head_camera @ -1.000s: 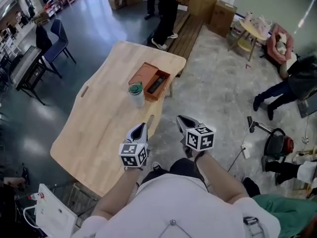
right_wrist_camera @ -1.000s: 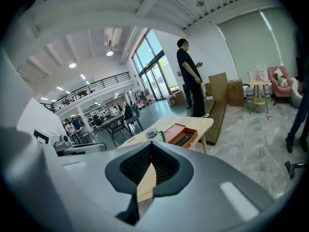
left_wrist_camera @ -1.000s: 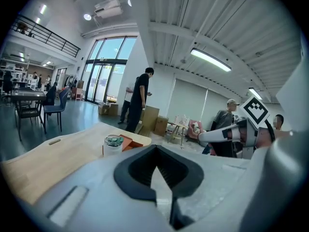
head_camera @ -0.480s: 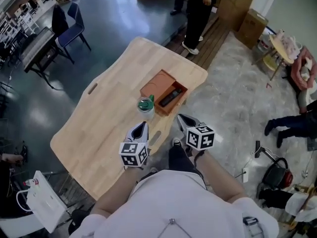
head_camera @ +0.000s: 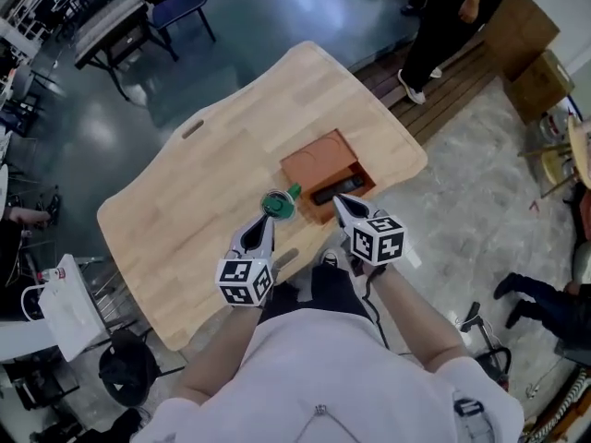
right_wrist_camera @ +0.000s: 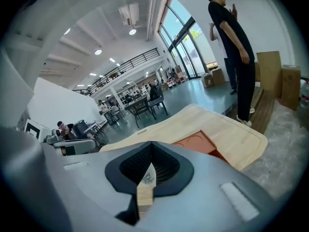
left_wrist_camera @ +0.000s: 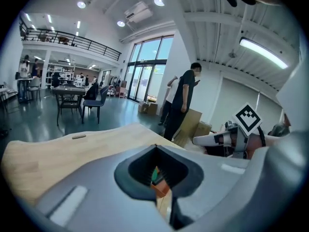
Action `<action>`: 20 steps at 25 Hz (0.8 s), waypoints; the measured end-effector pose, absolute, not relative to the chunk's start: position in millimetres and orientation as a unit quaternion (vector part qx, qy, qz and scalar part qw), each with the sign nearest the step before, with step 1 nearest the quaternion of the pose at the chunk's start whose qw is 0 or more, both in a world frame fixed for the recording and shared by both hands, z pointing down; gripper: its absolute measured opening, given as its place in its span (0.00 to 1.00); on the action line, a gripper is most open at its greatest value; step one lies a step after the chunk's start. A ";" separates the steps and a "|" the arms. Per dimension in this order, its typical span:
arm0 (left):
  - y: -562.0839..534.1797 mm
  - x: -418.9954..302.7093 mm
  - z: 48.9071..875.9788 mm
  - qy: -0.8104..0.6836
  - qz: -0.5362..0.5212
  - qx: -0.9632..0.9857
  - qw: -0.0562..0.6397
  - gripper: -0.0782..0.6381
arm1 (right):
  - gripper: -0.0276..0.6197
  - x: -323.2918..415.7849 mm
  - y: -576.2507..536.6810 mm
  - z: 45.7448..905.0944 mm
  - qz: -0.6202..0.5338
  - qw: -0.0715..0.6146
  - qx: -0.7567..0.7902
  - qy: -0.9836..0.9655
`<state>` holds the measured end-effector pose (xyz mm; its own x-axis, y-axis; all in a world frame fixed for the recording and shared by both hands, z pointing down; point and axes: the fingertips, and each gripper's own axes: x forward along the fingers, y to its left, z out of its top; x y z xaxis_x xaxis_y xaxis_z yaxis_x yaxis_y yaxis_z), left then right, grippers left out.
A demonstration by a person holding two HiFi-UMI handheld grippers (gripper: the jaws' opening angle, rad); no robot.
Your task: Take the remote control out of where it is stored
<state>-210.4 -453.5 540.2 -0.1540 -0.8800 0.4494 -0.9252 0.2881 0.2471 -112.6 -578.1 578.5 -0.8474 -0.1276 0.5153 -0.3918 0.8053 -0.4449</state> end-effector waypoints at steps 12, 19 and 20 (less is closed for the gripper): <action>-443.9 -245.8 577.9 -0.763 0.035 0.570 0.302 0.11 | 0.09 -147.3 -598.4 645.1 0.192 0.343 0.107 -0.913; -421.6 -263.9 624.0 -0.767 0.031 0.543 0.341 0.11 | 0.17 -146.0 -616.5 750.9 0.009 0.505 0.024 -0.863; -417.6 -265.6 632.6 -0.767 0.030 0.538 0.349 0.11 | 0.20 -144.0 -619.9 767.3 -0.022 0.527 0.007 -0.849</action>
<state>-265.6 -417.6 632.6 -0.1785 -0.8041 0.5670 -0.8454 0.4201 0.3297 -144.0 -619.9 767.3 -0.4437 -0.0342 0.8955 0.0112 0.9990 0.0437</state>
